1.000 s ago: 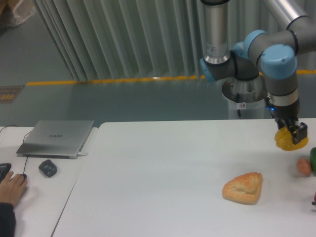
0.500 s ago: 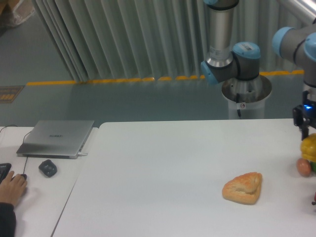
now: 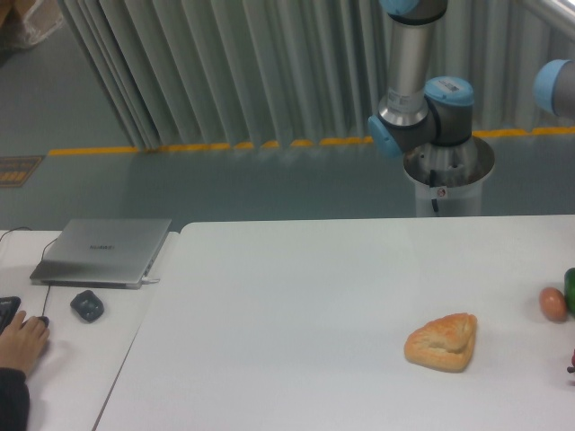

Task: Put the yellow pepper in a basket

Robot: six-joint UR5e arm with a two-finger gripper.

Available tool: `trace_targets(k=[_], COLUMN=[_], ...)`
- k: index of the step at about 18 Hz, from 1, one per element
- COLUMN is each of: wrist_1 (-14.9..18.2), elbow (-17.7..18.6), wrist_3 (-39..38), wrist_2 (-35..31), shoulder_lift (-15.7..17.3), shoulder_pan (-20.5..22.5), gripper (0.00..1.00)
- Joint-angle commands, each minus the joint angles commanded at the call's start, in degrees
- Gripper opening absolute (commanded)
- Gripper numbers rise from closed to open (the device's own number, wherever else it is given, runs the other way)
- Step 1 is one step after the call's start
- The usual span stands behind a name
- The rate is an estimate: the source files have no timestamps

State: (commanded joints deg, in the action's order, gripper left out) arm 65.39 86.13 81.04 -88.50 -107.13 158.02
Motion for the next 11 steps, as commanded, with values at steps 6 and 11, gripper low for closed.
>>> trace_targets(k=[6,11], wrist_1=[-2.4,-3.1], elbow=[-0.2,-1.5], wrist_3=[1.0,4.7], wrist_2=[-0.2,-0.2], shoulder_lift=[-3.9,-5.4], shoulder_pan=[4.1,7.2], gripper=[0.28,0.28])
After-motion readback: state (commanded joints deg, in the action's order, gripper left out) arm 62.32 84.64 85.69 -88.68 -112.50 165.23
